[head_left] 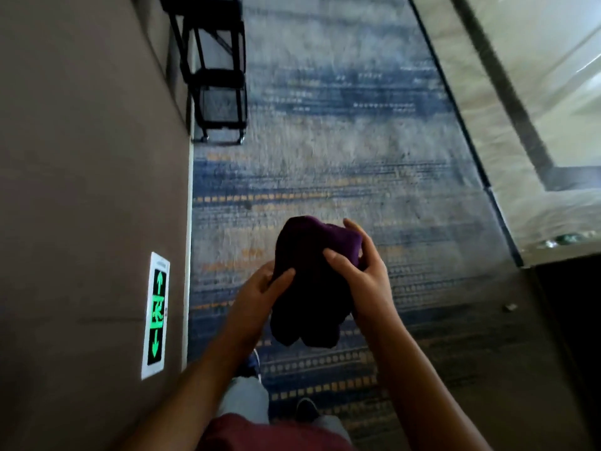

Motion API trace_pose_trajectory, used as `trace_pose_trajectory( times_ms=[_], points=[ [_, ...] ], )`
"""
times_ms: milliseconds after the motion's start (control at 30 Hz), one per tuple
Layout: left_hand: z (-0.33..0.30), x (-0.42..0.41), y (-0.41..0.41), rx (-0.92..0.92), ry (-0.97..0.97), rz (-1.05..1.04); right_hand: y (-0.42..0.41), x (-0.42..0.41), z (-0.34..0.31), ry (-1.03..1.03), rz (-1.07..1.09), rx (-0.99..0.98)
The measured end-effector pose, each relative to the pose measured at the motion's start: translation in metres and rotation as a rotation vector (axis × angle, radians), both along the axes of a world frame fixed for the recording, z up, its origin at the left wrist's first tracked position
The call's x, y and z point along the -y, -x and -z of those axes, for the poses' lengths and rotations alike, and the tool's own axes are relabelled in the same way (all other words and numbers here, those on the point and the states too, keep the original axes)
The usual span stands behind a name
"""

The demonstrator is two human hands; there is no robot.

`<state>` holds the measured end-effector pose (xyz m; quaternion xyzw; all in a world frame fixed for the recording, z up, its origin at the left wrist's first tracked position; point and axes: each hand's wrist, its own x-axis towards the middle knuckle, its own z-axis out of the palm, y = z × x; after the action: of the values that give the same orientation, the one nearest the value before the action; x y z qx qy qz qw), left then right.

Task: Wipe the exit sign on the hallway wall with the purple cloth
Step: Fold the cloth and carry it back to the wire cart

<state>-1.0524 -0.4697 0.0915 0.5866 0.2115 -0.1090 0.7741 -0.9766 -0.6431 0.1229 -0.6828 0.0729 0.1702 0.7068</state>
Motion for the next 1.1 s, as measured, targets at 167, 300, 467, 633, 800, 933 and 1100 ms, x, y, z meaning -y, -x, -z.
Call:
trace_pose_trajectory(
  times_ms=[167, 300, 467, 633, 800, 933, 1100],
  points=[
    [-0.030, -0.018, -0.040, 0.035, -0.038, 0.139, -0.024, -0.007, -0.049, -0.294, 0.210, -0.029],
    [-0.049, -0.015, -0.076, 0.043, 0.112, 0.094, -0.053, -0.011, -0.070, -0.488, 0.311, -0.095],
    [-0.070, 0.017, -0.137, 0.158, 0.207, -0.014, -0.107, -0.011, -0.082, -0.607, 0.318, -0.126],
    [-0.078, 0.027, -0.225, 0.251, 0.133, -0.064, -0.191, 0.003, -0.080, -0.506, 0.193, 0.023],
    [-0.090, 0.022, -0.318, 0.309, -0.042, -0.197, -0.292, 0.036, -0.078, -0.301, 0.014, 0.145],
    [-0.097, 0.019, -0.385, 0.337, -0.134, -0.216, -0.375, 0.054, -0.091, -0.211, -0.193, 0.154],
    [-0.087, 0.017, -0.472, 0.336, -0.137, -0.131, -0.458, 0.054, -0.092, -0.064, -0.299, 0.197]
  ],
)
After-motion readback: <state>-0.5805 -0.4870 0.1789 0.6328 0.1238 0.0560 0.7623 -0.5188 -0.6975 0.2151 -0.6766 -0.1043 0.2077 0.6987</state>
